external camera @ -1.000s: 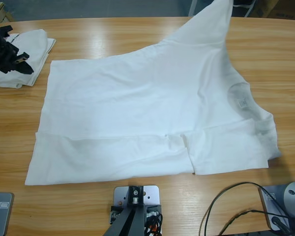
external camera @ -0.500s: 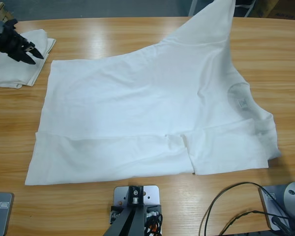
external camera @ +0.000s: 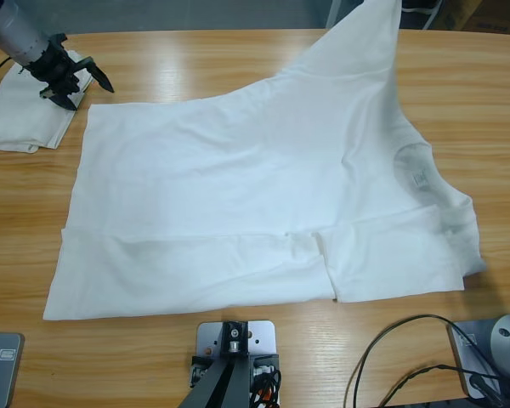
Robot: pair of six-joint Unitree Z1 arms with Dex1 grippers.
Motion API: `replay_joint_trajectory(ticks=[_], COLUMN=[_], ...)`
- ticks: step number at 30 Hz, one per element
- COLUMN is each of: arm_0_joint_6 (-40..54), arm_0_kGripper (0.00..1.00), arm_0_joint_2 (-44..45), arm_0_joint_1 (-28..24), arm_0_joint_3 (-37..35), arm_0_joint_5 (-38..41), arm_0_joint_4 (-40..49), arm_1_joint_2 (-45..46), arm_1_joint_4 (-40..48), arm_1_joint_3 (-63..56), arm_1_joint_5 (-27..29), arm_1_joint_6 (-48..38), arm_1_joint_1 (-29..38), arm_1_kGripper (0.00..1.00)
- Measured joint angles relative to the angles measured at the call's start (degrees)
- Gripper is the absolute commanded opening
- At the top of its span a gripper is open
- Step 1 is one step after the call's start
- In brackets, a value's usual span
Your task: Fold clothes
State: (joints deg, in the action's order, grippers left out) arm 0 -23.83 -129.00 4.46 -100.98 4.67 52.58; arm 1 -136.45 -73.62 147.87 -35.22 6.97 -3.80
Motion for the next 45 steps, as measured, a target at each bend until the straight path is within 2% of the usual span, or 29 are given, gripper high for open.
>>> replay_joint_trajectory(ticks=[10,14,18,20,23,28,30,38,45], arm_0_joint_6=[1.1,1.1,1.1,1.1,1.1,1.1,1.6,11.0,12.7], arm_0_kGripper=[0.818,0.689,0.687,0.653,0.517,0.098,0.000,0.000,0.000], arm_0_joint_2=[-2.1,-2.5,-2.7,-2.8,-2.9,-3.5,-3.7,-4.1,-4.3], arm_0_joint_1=[0.2,0.2,0.2,0.2,0.3,0.6,0.6,0.6,0.6], arm_0_joint_3=[-0.9,-1.7,-1.8,-1.9,-2.1,-3.0,-3.3,-3.6,-3.6], arm_0_joint_5=[-0.1,-0.1,0.2,0.4,0.6,0.8,0.8,0.8,0.8], arm_0_joint_4=[1.6,1.6,1.8,1.9,1.9,1.9,1.9,2.7,2.7], arm_1_joint_2=[-0.6,-0.6,-0.6,-0.6,-0.6,-0.6,-0.6,-0.6,-0.6], arm_1_joint_4=[0.0,0.0,0.0,0.0,0.0,0.0,0.0,0.0,0.0], arm_1_joint_3=[0.3,0.3,0.4,0.8,1.3,1.6,1.7,1.9,2.1], arm_1_joint_5=[0.0,0.0,0.0,0.0,0.0,0.0,0.0,0.0,0.0], arm_1_joint_6=[0.0,0.0,0.0,0.0,0.0,0.0,0.0,0.0,-0.1], arm_1_joint_1=[0.0,0.0,0.0,0.0,0.0,0.0,0.0,0.0,0.0], arm_1_kGripper=[0.000,0.000,0.000,0.000,0.000,0.000,0.000,0.000,0.000])
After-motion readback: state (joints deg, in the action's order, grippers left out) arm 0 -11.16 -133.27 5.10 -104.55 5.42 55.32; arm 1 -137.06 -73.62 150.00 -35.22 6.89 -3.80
